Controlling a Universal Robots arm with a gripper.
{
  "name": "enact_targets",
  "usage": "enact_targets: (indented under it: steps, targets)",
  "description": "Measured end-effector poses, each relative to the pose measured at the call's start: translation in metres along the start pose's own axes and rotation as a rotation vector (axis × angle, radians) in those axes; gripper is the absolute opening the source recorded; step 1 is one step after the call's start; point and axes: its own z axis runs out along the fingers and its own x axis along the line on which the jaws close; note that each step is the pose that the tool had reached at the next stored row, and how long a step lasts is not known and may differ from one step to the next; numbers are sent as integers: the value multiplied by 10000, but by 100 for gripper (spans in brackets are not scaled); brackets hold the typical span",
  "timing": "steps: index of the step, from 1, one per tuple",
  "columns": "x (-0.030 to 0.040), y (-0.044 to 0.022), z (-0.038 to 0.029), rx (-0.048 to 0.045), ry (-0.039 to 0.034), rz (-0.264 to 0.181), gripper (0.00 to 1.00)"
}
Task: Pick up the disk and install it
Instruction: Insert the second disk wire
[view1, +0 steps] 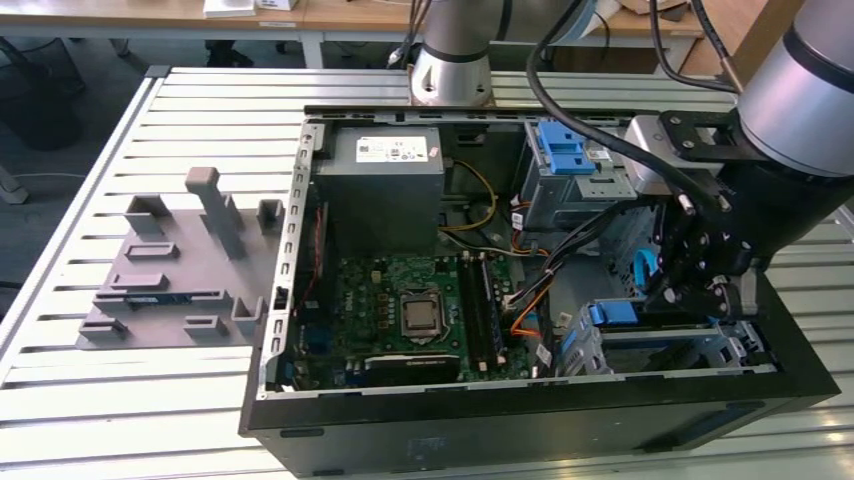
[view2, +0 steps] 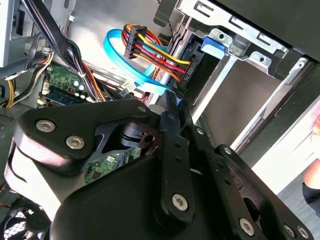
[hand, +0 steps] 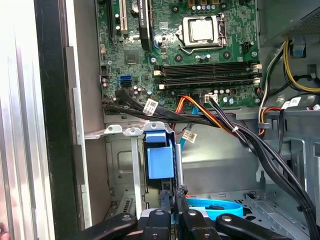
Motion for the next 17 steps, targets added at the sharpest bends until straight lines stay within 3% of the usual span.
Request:
enact_targets:
  steps: [6, 17]
  targets:
    - [0, 0, 20, -5, -50, 0, 16]
    - [1, -1, 68, -5, -49, 0, 16]
